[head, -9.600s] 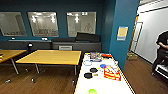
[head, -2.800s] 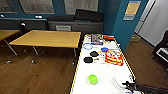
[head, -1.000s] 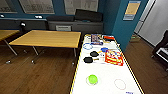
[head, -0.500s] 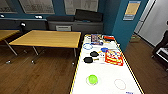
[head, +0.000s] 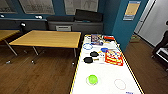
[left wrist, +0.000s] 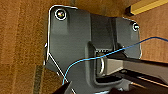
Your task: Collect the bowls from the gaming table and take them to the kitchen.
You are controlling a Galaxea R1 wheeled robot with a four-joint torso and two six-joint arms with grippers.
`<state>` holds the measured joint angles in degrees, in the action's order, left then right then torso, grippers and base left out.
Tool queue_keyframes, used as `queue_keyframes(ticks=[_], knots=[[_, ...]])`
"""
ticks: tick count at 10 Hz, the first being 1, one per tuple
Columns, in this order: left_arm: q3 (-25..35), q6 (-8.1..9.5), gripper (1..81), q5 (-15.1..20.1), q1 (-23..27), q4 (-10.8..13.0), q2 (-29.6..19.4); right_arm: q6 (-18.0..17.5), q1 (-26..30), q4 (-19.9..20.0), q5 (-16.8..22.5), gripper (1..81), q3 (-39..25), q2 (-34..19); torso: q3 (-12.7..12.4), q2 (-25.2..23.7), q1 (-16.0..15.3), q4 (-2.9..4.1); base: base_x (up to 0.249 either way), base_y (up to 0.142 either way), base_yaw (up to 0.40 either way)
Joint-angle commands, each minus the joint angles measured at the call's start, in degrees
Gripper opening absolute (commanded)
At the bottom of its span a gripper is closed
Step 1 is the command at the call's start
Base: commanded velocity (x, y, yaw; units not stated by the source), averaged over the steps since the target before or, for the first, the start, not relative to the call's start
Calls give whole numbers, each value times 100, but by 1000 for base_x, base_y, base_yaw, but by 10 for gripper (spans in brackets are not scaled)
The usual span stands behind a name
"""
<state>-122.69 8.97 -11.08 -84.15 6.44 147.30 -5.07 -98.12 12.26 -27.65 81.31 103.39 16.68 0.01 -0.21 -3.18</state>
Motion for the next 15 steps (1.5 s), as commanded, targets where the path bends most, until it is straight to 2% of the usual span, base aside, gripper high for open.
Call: queue_keyframes(ticks=[1, 2, 4, 8, 9, 10, 11, 12, 15], knots=[[1489, -10, 811, -270, -18, 86, -1481, 367, -599, 66, -645, 10, 620, 544, 0, -1, 0, 0, 0, 0, 0], [1971, -1, 811, -386, 43, 69, -1909, 375, -617, 48, -662, 10, 822, 762, 0, -1, 0, 0, 0, 0, 0], [2782, -1, 811, -386, 210, 51, -2571, 367, -634, -145, -750, 10, 1113, 1072, -2, -1, 5, 0, 0, 0, 0], [4188, -1, 811, -395, 632, 51, -3564, 358, -573, -470, -724, 10, 1457, 1722, -2, -1, 7, 0, 0, 0, 0], [4569, 26, 811, -395, 885, 24, -3786, 367, -503, -471, -698, 10, 1465, 1855, -5, -1, 7, 0, 0, 0, 0], [4839, 259, 811, -352, 1219, 16, -3943, 375, -424, -471, -655, 10, 1509, 1977, -5, -1, 7, 0, 0, 0, 0], [4964, 620, 811, -299, 1580, 16, -4014, 375, -353, -471, -619, 10, 1545, 2065, -5, -1, 7, 0, 0, 0, 0], [4973, 902, 811, -116, 1949, 24, -4006, 375, -301, -479, -601, 10, 1553, 2144, -5, -1, 9, 0, 0, 0, 0], [5210, 1519, 811, 632, 3137, 16, -4006, 367, -134, -558, -575, 10, 1492, 2224, -5, -1, 9, 0, 0, 0, 0]])
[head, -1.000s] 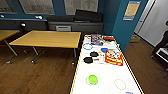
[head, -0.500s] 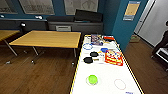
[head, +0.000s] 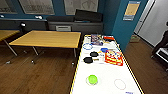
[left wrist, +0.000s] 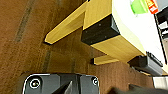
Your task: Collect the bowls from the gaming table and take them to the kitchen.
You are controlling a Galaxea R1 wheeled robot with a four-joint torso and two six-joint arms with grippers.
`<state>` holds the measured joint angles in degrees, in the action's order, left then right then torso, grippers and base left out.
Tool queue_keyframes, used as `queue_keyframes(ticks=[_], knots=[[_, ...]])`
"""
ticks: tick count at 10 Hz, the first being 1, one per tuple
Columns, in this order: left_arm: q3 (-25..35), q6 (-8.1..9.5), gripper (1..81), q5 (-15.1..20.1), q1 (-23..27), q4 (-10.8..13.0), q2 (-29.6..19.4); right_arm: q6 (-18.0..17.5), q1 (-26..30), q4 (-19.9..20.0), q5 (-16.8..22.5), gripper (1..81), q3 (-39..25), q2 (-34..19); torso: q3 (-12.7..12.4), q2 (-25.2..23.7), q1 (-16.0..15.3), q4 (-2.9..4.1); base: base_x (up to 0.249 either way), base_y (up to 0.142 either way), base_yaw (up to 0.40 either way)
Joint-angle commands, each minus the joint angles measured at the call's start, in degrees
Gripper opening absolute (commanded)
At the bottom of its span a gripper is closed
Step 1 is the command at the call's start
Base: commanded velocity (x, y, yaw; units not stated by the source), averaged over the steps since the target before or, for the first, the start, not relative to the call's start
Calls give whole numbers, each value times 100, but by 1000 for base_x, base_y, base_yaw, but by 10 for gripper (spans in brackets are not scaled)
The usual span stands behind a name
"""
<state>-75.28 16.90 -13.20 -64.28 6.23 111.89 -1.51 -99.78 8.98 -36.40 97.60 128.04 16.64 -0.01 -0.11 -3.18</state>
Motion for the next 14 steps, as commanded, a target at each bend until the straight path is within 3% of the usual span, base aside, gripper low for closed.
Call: queue_keyframes(ticks=[1, 3, 5, 7, 8, 10, 12, 14], knots=[[557, 849, 811, 1132, 1613, 36, -447, 11, 76, -230, 309, 10, -154, -215, 0, 0, 0, 0, 0, 0, 0], [698, 1060, 811, 1941, 2431, 27, -317, 11, 103, -230, 353, 10, -154, -206, 0, 0, 0, 0, 0, 0, 0], [663, 1280, 811, 2392, 3003, 36, -88, -7, 120, -213, 353, 10, -137, -214, 0, 0, 0, 0, 0, 0, 0], [593, 1527, 811, 2419, 3337, 36, 133, -7, 155, -204, 353, 10, -137, -214, 2, 0, 0, 0, 0, 0, 0], [280, 1745, 811, 2419, 3478, 36, 429, -7, 208, -204, 440, 10, -163, -223, 2, 1, 0, 0, 0, 0, 0], [-381, 1966, 811, 2628, 3777, -25, 896, -16, 339, -187, 625, 10, -172, -206, 2, 1, 0, 0, 0, 0, 0], [-733, 2072, 811, 3015, 4154, -262, 1108, -33, 488, -160, 774, 10, -216, -223, 5, 1, -2, 0, 0, 0, 0], [-1024, 2072, 811, 3289, 4524, -561, 1223, -42, 629, -151, 977, 10, -233, -197, 5, 1, -2, 0, 0, 0, 0]])
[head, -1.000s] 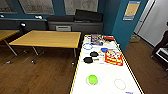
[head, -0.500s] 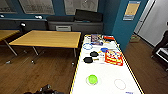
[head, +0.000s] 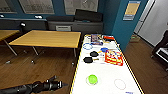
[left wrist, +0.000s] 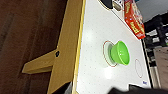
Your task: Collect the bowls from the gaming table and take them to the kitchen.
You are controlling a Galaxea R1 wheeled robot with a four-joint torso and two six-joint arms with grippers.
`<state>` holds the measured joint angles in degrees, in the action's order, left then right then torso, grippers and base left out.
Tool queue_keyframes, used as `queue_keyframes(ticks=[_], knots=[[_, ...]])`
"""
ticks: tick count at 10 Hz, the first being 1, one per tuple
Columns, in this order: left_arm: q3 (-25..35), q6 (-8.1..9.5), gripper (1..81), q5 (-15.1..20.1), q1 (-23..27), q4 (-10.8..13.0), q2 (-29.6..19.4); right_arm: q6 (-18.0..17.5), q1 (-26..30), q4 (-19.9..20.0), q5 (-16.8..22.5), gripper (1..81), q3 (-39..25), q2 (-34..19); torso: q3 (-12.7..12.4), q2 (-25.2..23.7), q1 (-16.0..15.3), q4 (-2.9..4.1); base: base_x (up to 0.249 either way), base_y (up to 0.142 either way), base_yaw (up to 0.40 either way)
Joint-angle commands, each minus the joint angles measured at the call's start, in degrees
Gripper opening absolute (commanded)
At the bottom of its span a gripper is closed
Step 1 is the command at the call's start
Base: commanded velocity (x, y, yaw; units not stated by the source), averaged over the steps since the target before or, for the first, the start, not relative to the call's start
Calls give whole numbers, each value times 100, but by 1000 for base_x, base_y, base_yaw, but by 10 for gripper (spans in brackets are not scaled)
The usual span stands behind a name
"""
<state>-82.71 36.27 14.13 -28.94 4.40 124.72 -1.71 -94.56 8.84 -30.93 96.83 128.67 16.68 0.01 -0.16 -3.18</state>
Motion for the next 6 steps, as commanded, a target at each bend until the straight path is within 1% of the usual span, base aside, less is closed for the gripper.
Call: queue_keyframes(ticks=[1, 3, 4, 6], knots=[[-499, 135, 811, 747, 1148, -474, 53, -23, 161, -137, 499, 10, -165, -252, 0, -1, 0, 0, 0, 0, 0], [-790, 135, 811, 960, 1359, -493, 317, -23, 214, -137, 553, 10, -201, -252, 2, -1, -2, 0, 0, 0, 0], [-913, 135, 811, 978, 1412, -475, 467, -23, 222, -137, 553, 10, -192, -252, 2, -1, -2, 0, 0, 0, 0], [-1115, 135, 811, 1013, 1421, -379, 940, -31, 248, -128, 553, 10, -157, -243, 2, -1, -5, 0, 0, 0, 0]])
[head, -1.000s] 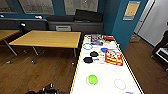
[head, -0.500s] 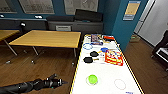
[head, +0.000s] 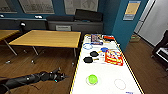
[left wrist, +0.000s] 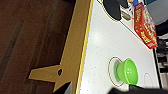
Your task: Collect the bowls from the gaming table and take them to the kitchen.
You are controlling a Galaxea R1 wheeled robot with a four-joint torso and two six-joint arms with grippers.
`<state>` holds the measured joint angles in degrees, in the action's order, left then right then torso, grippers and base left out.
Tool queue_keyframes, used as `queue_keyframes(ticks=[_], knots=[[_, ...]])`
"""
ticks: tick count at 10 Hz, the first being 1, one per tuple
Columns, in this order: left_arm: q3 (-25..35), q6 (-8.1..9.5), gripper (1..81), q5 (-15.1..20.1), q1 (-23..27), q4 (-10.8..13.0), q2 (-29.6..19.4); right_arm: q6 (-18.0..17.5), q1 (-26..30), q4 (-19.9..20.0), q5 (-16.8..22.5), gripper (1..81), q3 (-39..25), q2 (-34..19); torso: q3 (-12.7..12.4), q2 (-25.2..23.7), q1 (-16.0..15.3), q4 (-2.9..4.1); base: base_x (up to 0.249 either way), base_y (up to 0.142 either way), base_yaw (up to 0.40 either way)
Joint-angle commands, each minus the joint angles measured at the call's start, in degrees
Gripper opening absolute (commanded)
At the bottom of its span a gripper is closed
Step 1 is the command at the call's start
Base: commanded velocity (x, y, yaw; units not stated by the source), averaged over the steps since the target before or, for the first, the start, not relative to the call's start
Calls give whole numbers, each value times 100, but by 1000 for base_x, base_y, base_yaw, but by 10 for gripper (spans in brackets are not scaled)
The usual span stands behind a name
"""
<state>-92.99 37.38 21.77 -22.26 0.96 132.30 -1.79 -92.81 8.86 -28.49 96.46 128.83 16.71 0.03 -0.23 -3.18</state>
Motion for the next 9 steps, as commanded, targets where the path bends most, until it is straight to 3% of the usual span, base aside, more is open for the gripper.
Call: queue_keyframes(ticks=[1, 3, 8, 9], knots=[[-308, 15, 811, 257, 779, -17, 429, -23, 108, -139, 309, 10, -85, -285, 0, -3, 2, 0, 0, 0, 0], [-771, 15, 811, 511, 806, 184, 981, -23, 126, -139, 370, 10, -50, -346, 0, -3, 0, 0, 0, 0, 0], [-1310, 15, 811, 530, 824, 255, 1686, -23, 170, -174, 397, 10, -32, -311, 2, -3, -2, 0, 0, 0, 0], [-1450, 24, 811, 670, 833, 246, 1844, -23, 196, -174, 458, 10, -23, -311, 2, -3, -2, 0, 0, 0, 0]])
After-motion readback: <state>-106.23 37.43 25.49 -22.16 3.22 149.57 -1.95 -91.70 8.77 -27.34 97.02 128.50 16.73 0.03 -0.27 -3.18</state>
